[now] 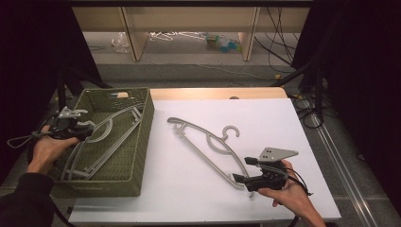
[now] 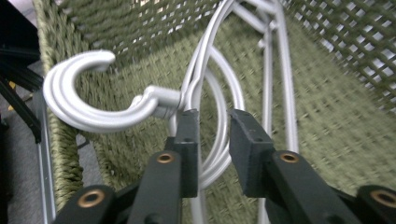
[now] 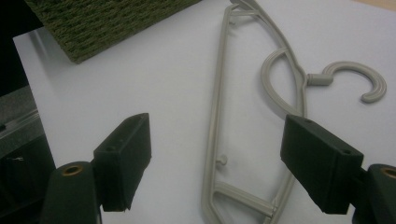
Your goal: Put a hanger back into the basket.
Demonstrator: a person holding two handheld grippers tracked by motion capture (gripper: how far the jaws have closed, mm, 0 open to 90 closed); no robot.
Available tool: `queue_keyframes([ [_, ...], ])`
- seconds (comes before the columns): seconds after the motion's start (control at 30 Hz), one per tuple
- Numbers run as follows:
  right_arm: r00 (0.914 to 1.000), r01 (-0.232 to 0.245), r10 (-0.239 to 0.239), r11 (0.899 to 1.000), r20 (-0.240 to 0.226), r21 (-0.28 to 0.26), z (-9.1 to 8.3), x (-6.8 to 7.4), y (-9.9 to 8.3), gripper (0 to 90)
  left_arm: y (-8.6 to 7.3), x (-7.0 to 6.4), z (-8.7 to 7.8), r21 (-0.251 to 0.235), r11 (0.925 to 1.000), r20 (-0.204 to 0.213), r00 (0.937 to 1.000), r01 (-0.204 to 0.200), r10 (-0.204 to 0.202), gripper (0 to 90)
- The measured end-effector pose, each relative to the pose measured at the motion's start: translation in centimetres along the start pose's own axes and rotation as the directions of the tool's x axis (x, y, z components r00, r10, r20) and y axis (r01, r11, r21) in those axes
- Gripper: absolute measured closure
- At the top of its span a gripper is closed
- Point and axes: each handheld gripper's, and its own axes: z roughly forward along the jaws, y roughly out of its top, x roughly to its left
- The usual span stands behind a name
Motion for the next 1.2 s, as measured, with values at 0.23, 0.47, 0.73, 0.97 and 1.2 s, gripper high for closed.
queue_keyframes([
  [0.23, 0.9999, -0.010, 0.010, 1.000, 0.008, 0.009, -0.1, 0.0, -0.1, 25.3, 0.1, -1.5, -3.7, -0.137, 0.9903, 0.002, 0.9998, 0.021, -0.021, 59.2],
  [0.47, 0.9999, -0.013, 0.013, 1.000, 0.004, 0.004, 0.1, 0.0, -0.2, 25.2, -0.5, -4.1, -7.6, -0.285, 0.9476, 0.089, 0.9883, 0.145, -0.124, 46.7],
  [0.73, 0.9999, -0.004, 0.004, 1.000, 0.011, 0.004, 0.2, 0.0, -0.3, 25.1, -0.8, -10.4, -7.8, -0.337, 0.9359, 0.188, 0.9813, 0.103, -0.040, 40.3],
  [0.97, 1.0000, -0.006, 0.006, 1.000, 0.008, 0.000, 0.3, 0.0, -0.4, 24.1, -0.4, -14.4, -7.0, -0.382, 0.9179, 0.270, 0.9630, 0.107, 0.000, 36.9],
  [1.2, 0.9999, -0.009, 0.009, 1.000, 0.010, -0.011, 0.7, -0.1, -0.6, 21.5, -0.5, -18.6, -6.2, -0.388, 0.9185, 0.315, 0.9477, 0.078, 0.053, 27.5],
])
